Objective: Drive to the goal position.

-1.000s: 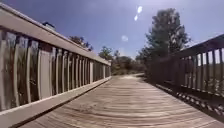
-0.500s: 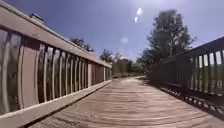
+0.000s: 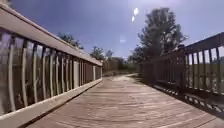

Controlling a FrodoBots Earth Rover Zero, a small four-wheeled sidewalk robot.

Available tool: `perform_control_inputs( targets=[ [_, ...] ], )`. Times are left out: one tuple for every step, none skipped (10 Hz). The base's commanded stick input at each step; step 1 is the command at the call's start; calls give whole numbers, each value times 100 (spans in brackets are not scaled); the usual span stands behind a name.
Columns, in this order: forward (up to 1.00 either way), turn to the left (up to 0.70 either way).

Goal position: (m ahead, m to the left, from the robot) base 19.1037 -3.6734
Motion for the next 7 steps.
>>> perform_control_inputs(
  targets=[
    [70, 0],
    [70, 0],
    [70, 0],
    [70, 0],
    [70, 0],
    [70, -1],
    [70, -22]
  ],
)
